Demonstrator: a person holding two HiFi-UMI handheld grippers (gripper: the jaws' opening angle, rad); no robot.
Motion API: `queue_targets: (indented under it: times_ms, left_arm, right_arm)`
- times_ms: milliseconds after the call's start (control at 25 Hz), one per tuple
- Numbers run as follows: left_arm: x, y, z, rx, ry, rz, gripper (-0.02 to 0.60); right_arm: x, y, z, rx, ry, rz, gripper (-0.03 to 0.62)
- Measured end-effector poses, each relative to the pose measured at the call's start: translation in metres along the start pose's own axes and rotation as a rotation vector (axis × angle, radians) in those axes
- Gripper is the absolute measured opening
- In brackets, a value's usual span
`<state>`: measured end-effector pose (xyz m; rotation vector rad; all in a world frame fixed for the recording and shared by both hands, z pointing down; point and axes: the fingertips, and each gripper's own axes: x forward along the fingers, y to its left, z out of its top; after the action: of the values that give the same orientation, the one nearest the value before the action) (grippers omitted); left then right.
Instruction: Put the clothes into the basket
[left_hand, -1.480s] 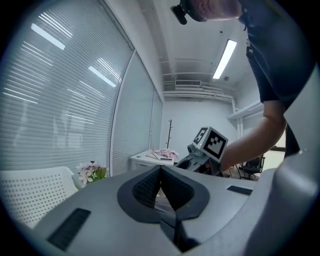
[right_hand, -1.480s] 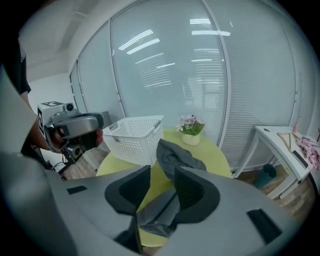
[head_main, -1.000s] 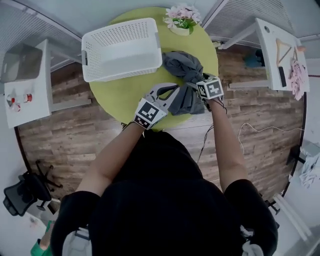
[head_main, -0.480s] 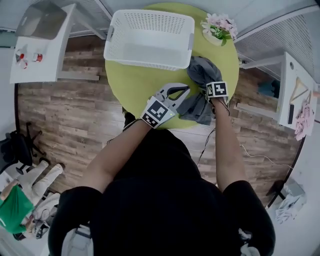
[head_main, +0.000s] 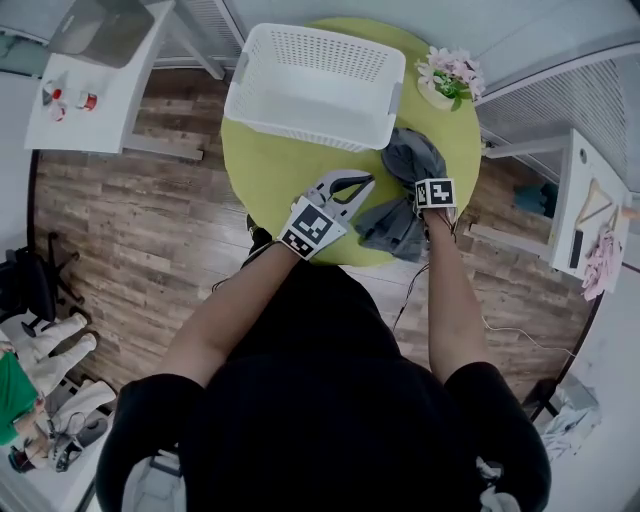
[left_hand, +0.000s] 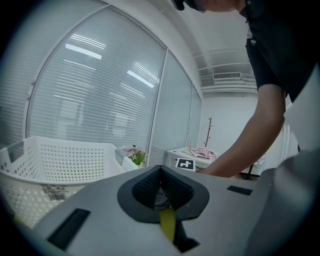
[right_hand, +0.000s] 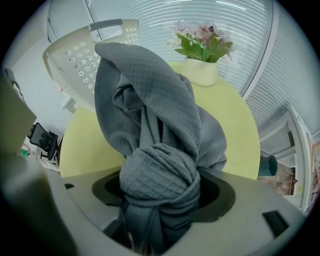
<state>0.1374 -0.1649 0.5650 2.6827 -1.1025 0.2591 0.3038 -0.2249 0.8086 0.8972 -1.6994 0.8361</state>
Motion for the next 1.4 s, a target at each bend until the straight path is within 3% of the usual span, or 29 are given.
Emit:
queue_targets:
  times_ms: [320,720,1080,1400]
  left_arm:
    - [-0.011,-0.006,0.015,0.039,-0.009,-0.072,0.005]
    - [-0.040,0.014,0.072,0.046,-0.063,-0.127,0.005]
    - [-0.059,0.041,0.141,0.060,-0.152,-0.109,0.005]
    - [-0.088,0.075,0.175,0.096,-0.207,-0.026,0.005]
  right_arm:
    - [-0.051,0.015,0.012,-0.001,-0.085,0.016,0.348]
    - [-0.186,0.039,0.060,-0.038,-0.259,0.023,0.348]
    - [-0.302,0.079,0.162,-0.352,-0.380,-0.039,0.348]
    - [-0.318,0.147,0.257,-0.709,-0.352,-0.055,0.348]
